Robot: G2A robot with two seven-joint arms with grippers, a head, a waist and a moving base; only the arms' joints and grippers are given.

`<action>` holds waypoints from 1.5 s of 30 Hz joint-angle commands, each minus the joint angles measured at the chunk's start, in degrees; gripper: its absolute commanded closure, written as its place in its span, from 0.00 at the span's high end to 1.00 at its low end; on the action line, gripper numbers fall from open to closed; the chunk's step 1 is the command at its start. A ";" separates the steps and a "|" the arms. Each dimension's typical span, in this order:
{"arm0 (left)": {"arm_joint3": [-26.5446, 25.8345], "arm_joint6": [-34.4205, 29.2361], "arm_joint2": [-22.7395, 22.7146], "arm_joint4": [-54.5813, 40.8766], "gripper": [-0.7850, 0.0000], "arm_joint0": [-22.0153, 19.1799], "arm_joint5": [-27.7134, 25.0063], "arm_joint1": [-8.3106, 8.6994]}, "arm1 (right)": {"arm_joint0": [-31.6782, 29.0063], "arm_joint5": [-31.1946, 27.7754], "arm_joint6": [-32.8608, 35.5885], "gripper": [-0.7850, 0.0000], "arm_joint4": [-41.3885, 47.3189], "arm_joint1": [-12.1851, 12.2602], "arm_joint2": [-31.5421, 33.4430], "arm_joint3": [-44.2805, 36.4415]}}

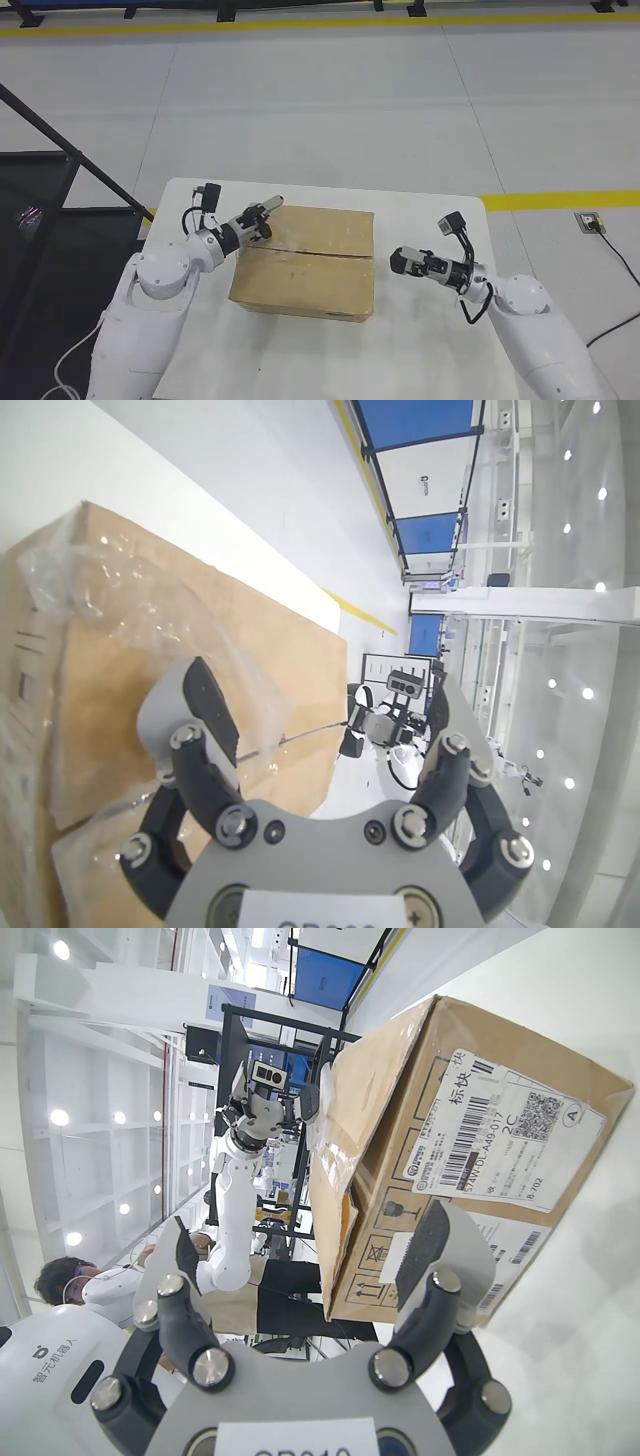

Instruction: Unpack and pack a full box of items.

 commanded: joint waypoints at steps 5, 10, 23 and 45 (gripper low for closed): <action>1.73 3.59 3.02 0.13 1.00 -1.32 -0.72 -0.54 | 0.28 -0.07 0.47 1.00 0.19 0.07 -0.01 0.50; 2.61 5.52 4.61 -2.08 1.00 -2.00 -1.64 -1.05 | 0.40 -0.12 0.45 1.00 0.28 0.11 -0.04 0.78; -0.05 7.24 7.36 -4.70 1.00 -0.86 -4.61 -1.67 | 0.11 0.05 0.23 1.00 0.43 0.29 0.08 0.39; -2.38 5.89 12.65 -5.39 1.00 -1.21 -5.19 -2.56 | -1.51 -0.39 -0.02 1.00 0.52 0.85 1.01 -0.92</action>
